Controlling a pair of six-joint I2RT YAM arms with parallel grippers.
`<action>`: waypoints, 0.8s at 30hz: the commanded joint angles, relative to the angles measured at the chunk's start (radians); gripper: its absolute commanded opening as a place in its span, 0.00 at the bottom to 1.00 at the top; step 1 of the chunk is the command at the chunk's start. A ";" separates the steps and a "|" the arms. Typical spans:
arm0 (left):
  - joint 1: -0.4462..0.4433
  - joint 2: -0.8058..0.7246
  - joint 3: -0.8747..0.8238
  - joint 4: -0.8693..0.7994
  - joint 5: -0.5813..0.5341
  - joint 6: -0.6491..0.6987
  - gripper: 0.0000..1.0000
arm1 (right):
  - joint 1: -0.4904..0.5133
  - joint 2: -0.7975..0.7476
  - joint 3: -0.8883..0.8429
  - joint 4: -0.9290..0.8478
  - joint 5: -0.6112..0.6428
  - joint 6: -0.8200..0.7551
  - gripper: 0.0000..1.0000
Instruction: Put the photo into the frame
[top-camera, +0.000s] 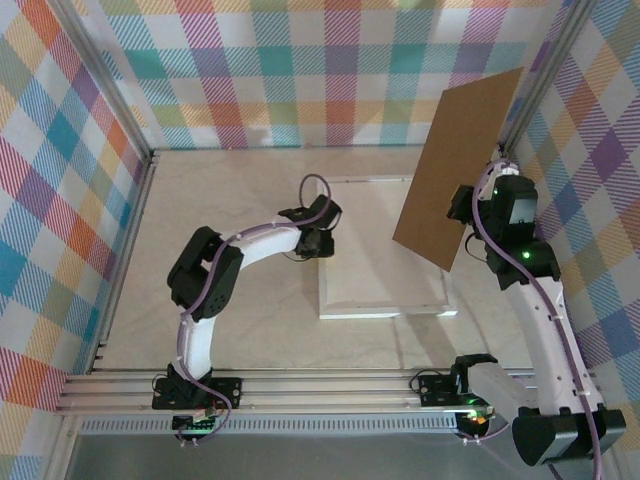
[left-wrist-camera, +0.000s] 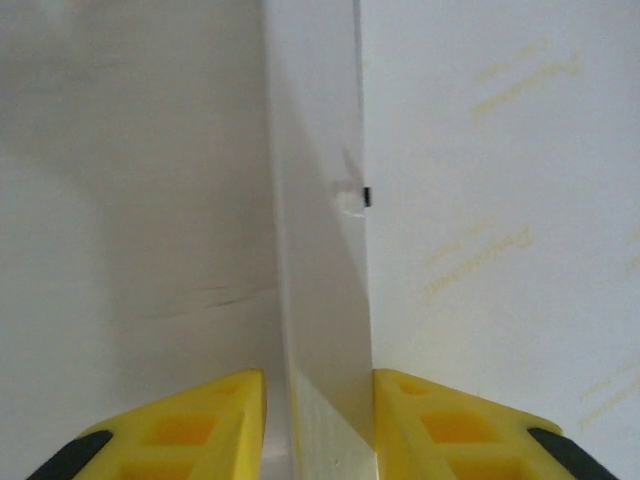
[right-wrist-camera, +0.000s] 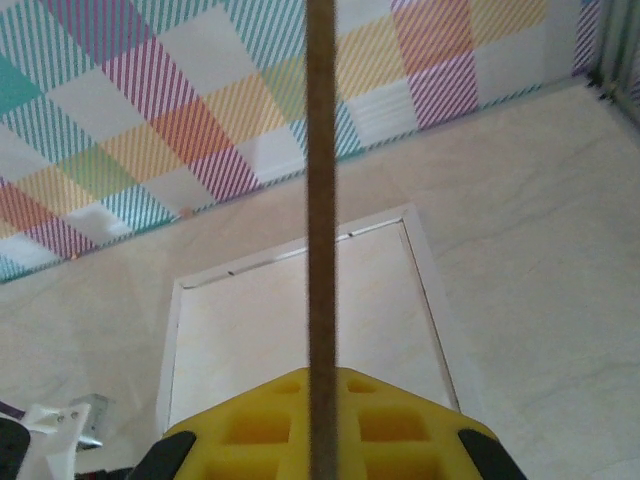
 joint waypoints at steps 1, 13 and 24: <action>0.067 -0.084 -0.076 -0.038 -0.053 0.009 0.33 | -0.005 0.008 0.017 0.122 -0.090 0.033 0.00; 0.176 -0.230 -0.205 -0.063 -0.082 0.066 0.40 | -0.003 0.135 0.021 0.204 -0.357 0.196 0.00; 0.393 -0.489 -0.331 0.091 0.127 -0.018 0.89 | 0.013 0.248 -0.145 0.489 -0.677 0.511 0.00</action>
